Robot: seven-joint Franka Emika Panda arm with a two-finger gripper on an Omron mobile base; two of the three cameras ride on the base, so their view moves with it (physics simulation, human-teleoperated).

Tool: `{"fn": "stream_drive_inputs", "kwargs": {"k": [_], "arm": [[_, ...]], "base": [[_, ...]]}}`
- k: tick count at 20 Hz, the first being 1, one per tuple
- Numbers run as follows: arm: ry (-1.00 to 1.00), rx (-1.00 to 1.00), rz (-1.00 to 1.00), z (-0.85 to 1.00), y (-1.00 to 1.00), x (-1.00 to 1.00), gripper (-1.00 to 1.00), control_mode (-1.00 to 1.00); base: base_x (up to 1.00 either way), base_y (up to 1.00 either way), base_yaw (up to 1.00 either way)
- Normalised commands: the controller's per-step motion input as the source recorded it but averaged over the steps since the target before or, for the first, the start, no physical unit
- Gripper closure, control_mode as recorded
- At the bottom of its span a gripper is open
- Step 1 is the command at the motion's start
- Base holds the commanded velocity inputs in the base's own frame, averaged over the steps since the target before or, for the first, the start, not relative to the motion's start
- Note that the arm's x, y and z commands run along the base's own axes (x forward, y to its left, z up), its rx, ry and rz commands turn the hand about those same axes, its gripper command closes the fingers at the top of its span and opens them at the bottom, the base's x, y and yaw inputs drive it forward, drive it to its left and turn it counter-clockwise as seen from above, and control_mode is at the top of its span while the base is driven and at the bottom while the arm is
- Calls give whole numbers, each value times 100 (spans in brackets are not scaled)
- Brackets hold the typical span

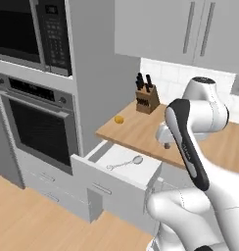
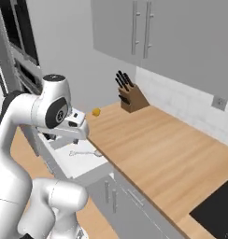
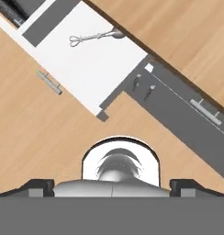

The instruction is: Pick the tongs from the drawer and place it on the counter.

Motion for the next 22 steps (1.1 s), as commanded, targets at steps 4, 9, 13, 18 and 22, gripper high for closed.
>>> {"fn": "stream_drive_inputs", "kwargs": {"k": [4,9,13,18,22], "arm": [[0,0,0,0,0,0,-100,100],[-13,0,45,-49,-10,-18,-100,-100],[-3,0,40,-100,33,95,-100,-100],[2,0,30,-92,48,100,-100,-100],[2,0,21,-89,54,100,-100,-100]], "base": [[-42,-8,73],[-13,-5,14],[0,0,0],[0,0,0],[0,0,0]]}}
